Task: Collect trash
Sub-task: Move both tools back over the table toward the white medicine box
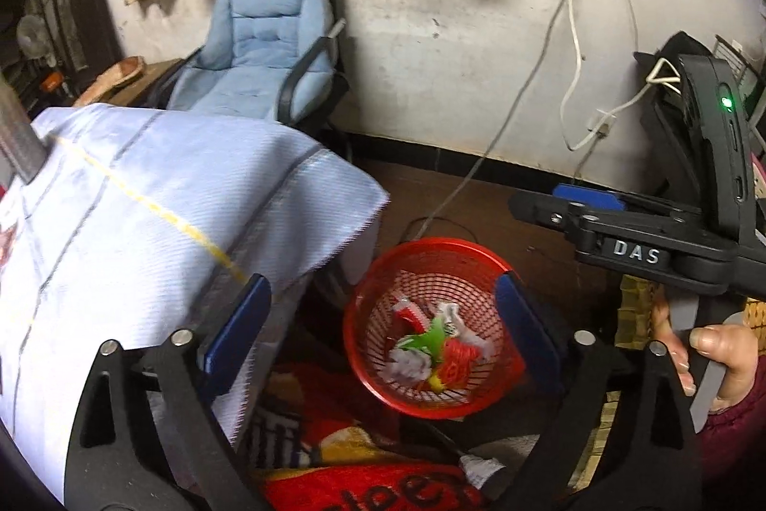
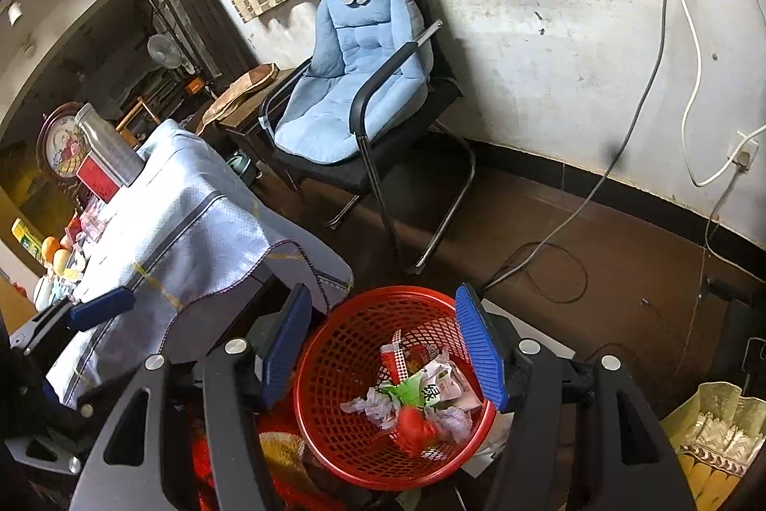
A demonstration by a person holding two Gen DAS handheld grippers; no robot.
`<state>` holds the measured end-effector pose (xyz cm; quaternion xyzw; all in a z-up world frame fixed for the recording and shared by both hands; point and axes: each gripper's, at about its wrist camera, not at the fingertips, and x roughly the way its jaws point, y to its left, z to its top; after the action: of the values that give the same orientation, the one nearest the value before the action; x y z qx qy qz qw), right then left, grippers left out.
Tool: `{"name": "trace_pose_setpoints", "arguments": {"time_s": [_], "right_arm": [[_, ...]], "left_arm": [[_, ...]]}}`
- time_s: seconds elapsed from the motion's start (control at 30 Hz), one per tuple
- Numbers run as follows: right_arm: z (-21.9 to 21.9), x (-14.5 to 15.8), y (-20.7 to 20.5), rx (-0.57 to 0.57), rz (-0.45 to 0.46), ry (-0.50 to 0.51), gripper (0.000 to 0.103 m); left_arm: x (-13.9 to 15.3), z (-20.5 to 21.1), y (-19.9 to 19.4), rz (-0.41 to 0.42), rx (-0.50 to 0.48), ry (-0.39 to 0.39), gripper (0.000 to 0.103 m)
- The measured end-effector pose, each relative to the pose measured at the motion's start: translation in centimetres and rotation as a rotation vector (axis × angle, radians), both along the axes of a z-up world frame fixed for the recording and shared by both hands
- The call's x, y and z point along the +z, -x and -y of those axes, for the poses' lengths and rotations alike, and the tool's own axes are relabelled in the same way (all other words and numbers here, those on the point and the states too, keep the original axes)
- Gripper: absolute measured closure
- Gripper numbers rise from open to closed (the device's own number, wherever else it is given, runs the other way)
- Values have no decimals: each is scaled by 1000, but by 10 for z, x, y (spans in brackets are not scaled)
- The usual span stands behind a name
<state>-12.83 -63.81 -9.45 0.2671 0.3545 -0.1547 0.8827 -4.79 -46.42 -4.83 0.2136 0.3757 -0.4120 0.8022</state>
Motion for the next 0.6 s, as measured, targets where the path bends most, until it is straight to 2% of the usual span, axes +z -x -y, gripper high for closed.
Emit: {"name": "trace_pose_setpoints", "arguments": {"time_s": [0.23,0.37,0.47,0.6], "right_arm": [[-8,11,2,12,20,24,36],[-15,19,4,22,35,37,35],[-21,26,5,32,52,49,29],[-31,39,8,48,74,79,27]], "left_arm": [[17,-24,-5,55,62,20,8],[26,-37,-9,59,99,42,8],[32,-48,-11,69,126,56,7],[42,-66,-12,99,170,72,7]]}}
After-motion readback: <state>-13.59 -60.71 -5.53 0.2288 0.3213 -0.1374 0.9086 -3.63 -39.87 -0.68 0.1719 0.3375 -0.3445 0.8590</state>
